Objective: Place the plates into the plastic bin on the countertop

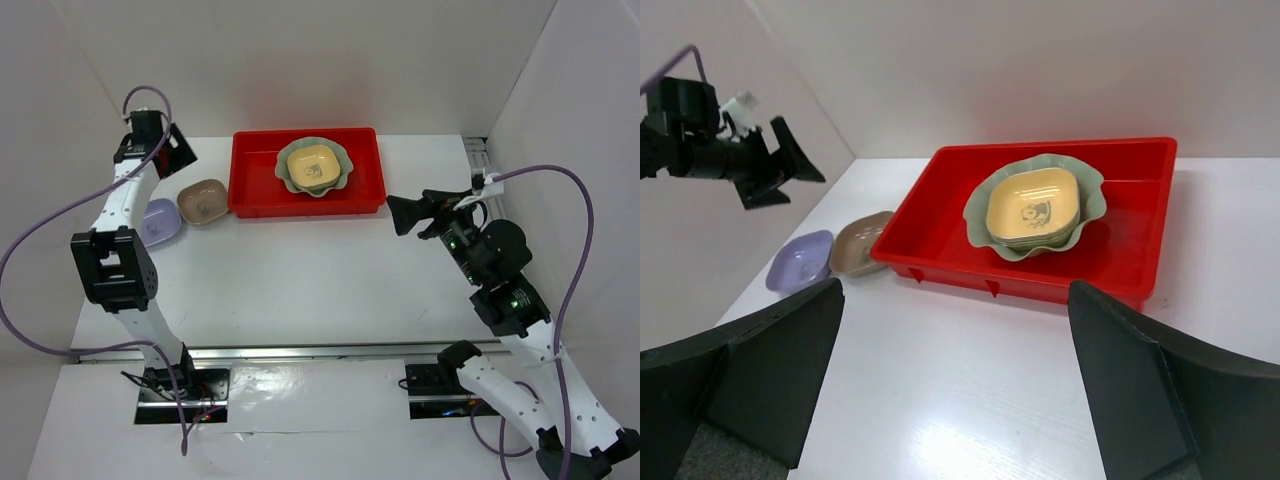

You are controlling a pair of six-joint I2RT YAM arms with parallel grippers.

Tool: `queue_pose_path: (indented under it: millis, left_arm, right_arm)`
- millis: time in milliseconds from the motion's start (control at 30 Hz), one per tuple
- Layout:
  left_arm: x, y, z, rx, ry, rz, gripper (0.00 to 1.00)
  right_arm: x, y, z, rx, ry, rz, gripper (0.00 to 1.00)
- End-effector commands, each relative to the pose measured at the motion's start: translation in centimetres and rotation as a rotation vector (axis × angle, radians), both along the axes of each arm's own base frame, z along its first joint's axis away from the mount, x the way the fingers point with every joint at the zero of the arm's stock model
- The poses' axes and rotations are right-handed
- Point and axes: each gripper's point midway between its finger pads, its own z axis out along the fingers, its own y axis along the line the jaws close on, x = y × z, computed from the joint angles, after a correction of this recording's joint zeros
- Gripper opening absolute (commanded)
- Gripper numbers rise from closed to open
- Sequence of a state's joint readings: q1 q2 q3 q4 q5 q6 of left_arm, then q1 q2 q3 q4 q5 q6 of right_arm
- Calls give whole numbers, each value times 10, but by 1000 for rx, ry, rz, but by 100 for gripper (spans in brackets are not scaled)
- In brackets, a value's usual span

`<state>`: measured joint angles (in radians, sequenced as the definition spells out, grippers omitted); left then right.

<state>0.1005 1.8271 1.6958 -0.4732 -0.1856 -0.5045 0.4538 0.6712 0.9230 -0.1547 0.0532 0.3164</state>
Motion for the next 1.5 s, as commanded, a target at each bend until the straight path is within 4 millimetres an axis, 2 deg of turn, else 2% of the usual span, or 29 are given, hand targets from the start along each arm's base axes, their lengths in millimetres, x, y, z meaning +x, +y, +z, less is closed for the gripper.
queue_pose_path:
  millis: [0, 100, 133, 200, 233, 367, 467, 500, 600, 700, 800, 967, 1100, 1200, 1233, 1367, 1400, 1467]
  left_arm:
    - [-42, 40, -5, -61, 64, 133, 99]
    - [-66, 60, -31, -107, 149, 187, 99]
    - [-73, 73, -38, -127, 164, 213, 99]
    - [-88, 74, -56, -166, 204, 230, 99]
    - [-91, 78, -56, -166, 197, 240, 99]
    - [-110, 97, -74, -146, 250, 300, 97]
    - [-129, 112, -97, -168, 288, 350, 96]
    - [-133, 109, -108, -205, 294, 338, 96]
    - [-149, 118, -123, -216, 328, 369, 96]
    - [-152, 120, -130, -205, 332, 379, 95]
    - [-155, 117, -146, -222, 364, 388, 93]
    - [-152, 121, -165, -220, 387, 395, 90]
    - [-148, 123, -176, -224, 401, 396, 73]
    - [-151, 125, -180, -214, 417, 407, 47]
    - [-155, 125, -185, -219, 438, 422, 41]
    - [-156, 126, -185, -209, 441, 429, 29]
    - [-157, 126, -181, -209, 439, 429, 20]
    - [-157, 126, -175, -208, 438, 429, 14]
  right_arm:
    - [-6, 9, 7, -10, -30, 67, 100]
    - [-10, 17, 4, -23, -36, 115, 100]
    - [-10, 18, 4, -33, -42, 124, 100]
    - [-11, 24, 2, -39, -35, 155, 100]
    - [-12, 25, 1, -40, -36, 164, 100]
    - [-14, 26, 4, -41, -36, 175, 100]
    - [-18, 26, 6, -38, -47, 184, 100]
    - [-19, 26, 11, -35, -55, 183, 100]
    - [-22, 26, 11, -44, -61, 193, 100]
    - [-22, 26, 13, -41, -69, 193, 100]
    - [-24, 25, 13, -38, -78, 192, 100]
    - [-25, 26, 13, -39, -79, 203, 100]
    - [-24, 27, 13, -36, -87, 203, 100]
    - [-20, 27, 11, -38, -78, 194, 100]
    - [-20, 27, 11, -38, -78, 194, 100]
    - [-19, 29, 9, -42, -70, 203, 100]
    - [-19, 29, 9, -42, -70, 203, 100]
    - [-19, 29, 9, -42, -70, 203, 100]
